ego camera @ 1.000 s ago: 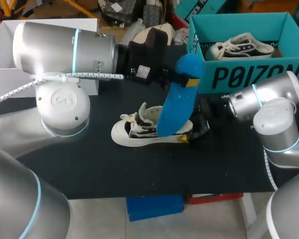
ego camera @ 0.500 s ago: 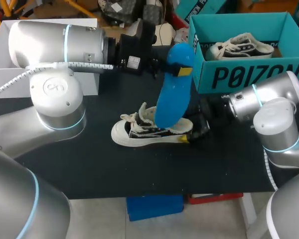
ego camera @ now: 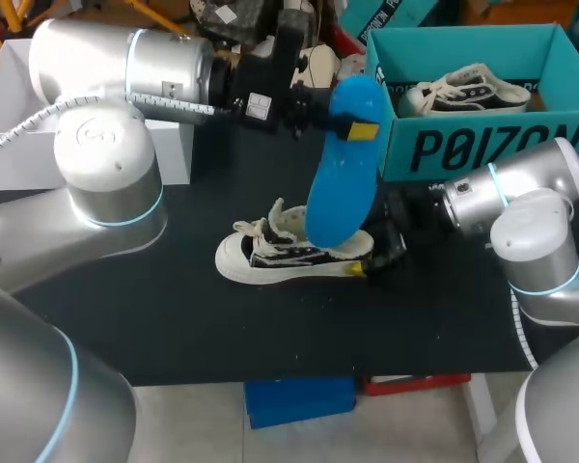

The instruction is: Take the shoe out of the shoebox, open the shoe tongue, remove and reinsert the insole, then place the shoe into the shoebox

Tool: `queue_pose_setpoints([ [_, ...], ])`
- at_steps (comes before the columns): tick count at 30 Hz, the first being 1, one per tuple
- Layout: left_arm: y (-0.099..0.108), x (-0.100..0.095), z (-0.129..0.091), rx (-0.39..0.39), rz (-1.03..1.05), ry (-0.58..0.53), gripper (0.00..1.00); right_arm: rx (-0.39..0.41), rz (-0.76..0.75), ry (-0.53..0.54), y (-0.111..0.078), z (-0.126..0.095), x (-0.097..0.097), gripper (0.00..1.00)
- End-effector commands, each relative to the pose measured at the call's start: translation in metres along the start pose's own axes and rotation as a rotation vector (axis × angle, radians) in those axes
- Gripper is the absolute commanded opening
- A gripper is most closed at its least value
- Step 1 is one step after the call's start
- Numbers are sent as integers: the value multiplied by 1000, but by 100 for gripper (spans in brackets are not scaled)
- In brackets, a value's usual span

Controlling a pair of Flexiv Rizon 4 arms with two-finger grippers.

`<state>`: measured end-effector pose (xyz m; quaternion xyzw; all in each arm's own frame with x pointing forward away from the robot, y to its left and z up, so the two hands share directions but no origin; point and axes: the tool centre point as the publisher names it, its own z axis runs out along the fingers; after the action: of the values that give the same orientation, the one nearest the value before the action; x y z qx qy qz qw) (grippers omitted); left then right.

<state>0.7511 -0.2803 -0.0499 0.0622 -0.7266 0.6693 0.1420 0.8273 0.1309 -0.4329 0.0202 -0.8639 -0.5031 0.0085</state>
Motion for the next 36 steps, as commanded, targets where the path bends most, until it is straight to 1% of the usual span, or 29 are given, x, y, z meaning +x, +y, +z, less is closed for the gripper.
queue_pose_setpoints([
  [1,0,-1,1,1,1,-2,0,2,1,1,-2,0,-1,0],
  [7,0,-1,1,1,1,-2,0,2,1,1,-2,0,-1,0],
  [8,4,2,1,-1,-49,10,0,2,1,1,-2,0,-1,0],
  [10,5,9,-1,9,-102,31,0,2,1,1,-2,0,-1,0],
  [14,-1,20,-4,15,-188,64,0,2,1,1,-2,0,-1,0],
  [15,-3,22,-5,7,-178,61,0,2,1,1,-2,0,-1,0],
  [17,-7,24,-7,21,-212,60,0,2,1,1,-2,0,-1,0],
  [20,-10,26,-10,26,-247,40,0,2,1,1,-2,0,-1,0],
  [23,-15,33,-9,36,-289,25,0,2,1,1,-2,0,-1,0],
  [27,-20,43,-8,22,-307,18,0,2,1,1,-2,0,-1,0],
  [31,-26,50,-9,-1,-308,-15,0,2,1,1,-2,0,-1,0],
  [34,-35,56,-10,12,-288,-48,0,2,1,1,-2,0,-1,0],
  [36,-41,59,-11,43,-276,-60,0,2,1,1,-2,0,-1,0],
])
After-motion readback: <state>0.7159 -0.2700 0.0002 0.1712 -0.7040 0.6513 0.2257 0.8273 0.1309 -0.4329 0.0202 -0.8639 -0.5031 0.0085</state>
